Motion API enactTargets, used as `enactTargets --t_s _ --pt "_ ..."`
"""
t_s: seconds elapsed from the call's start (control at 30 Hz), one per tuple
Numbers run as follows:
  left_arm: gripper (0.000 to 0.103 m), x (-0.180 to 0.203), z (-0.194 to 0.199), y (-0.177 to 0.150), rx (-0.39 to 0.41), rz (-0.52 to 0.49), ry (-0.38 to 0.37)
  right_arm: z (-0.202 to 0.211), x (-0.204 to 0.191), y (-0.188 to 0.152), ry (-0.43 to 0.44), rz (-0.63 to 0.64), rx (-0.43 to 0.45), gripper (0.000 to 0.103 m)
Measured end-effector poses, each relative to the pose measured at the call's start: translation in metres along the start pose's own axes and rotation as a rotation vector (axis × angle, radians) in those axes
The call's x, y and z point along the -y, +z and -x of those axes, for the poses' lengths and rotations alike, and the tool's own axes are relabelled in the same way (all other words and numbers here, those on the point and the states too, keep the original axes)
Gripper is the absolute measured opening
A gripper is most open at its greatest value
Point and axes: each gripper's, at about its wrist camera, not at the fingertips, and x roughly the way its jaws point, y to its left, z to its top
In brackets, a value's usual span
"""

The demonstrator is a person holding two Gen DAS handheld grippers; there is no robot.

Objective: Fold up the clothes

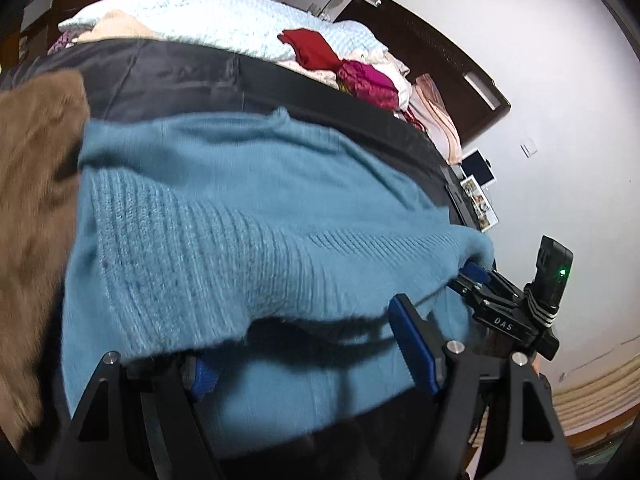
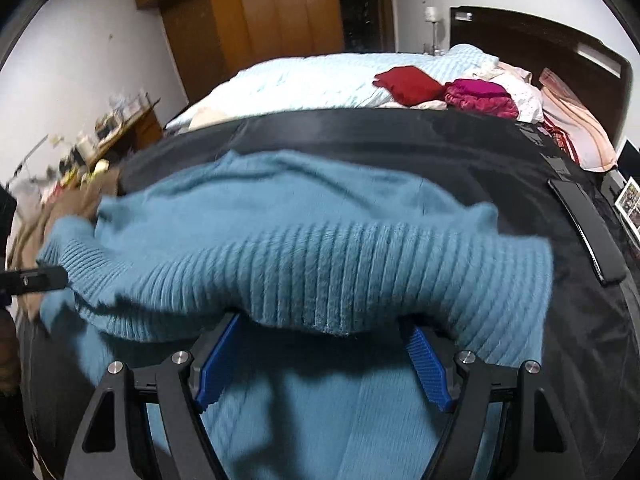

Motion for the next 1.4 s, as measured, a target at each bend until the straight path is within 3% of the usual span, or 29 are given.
enactTargets --t_s 0.23,0.37,0.53,0.63,0.8,0.9,1.1,1.27,1.4 --pt "0.079 -0.008 -0.026 0.046 0.049 0.028 0.071 -0.006 0.014 0.044 -0.028 -0.073 0.119 0.079" --pt "0.079 -0.027 -0.038 0.05 0.047 0.066 0.12 -0.007 0.023 0.052 -0.013 -0.11 0.121 0.079" --pt "0.079 -0.037 -0.041 0.041 0.04 0.079 0.125 -0.005 0.024 0.04 -0.03 -0.104 0.087 0.079" --pt "0.079 -0.032 -0.037 0.04 0.061 0.046 0.158 -0.003 0.028 0.029 -0.043 -0.105 0.07 0.079" --pt "0.079 -0.033 -0.044 0.047 0.084 -0.009 0.323 -0.012 0.026 0.017 -0.033 -0.086 0.021 0.079" --pt "0.079 -0.036 -0.042 0.049 0.085 -0.01 0.323 -0.018 0.024 0.01 -0.04 -0.061 -0.009 0.079" --pt "0.079 -0.025 -0.021 0.062 0.163 -0.079 0.367 -0.003 0.046 0.011 -0.057 -0.077 0.019 0.079" --pt "0.079 -0.022 -0.04 0.083 0.135 -0.177 0.469 0.012 0.082 0.028 -0.067 -0.146 0.086 0.079" --pt "0.079 -0.027 -0.057 0.091 0.103 -0.217 0.498 -0.001 0.105 0.048 -0.052 -0.175 0.084 0.079"
